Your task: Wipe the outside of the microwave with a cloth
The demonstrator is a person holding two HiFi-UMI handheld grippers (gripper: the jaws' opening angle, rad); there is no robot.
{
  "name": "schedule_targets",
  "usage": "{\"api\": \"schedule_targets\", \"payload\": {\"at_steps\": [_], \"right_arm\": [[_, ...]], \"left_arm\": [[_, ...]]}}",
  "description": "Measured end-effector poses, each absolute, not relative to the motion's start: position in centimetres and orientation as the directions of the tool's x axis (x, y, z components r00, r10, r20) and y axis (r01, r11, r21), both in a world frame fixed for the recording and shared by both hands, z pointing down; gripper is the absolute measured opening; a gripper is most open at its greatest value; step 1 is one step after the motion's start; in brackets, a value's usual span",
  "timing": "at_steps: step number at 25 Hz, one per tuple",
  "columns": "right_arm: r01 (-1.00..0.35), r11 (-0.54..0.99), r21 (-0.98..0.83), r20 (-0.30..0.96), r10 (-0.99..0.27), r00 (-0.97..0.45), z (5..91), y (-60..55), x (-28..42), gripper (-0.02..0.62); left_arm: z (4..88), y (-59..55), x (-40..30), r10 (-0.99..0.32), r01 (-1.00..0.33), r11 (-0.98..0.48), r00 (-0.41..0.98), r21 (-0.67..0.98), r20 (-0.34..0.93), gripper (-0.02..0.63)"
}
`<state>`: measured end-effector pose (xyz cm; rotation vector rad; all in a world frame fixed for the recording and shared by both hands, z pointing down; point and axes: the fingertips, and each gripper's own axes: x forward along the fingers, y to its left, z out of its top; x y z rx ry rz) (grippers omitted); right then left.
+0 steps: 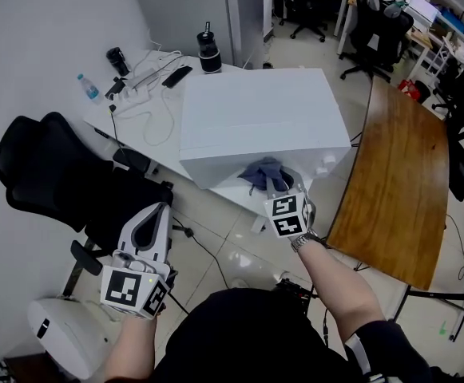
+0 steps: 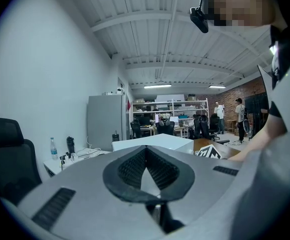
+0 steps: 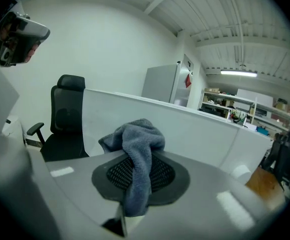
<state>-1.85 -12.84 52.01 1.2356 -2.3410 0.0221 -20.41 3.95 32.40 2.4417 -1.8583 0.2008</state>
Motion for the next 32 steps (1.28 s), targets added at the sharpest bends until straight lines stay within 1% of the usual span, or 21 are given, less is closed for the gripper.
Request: {"api": "schedule_targets", "payload": {"at_steps": [18, 32], "right_arm": [[-0.828, 0.529, 0.187, 0.451, -0.795, -0.406, 52.2, -15.0, 9.1, 0.046], [-0.829, 0.531, 0.174, 0.446, -0.793, -0.414, 51.8, -14.4, 14.1, 0.046]], "left_arm": [[31.5, 1.5, -11.2, -0.949, -0.958, -0.283, 0.273, -0.038, 0.160, 0.003], [31.3, 1.2, -5.8, -0.943, -0.953, -0.301, 0.291, -0.041, 0.161, 0.003]]}}
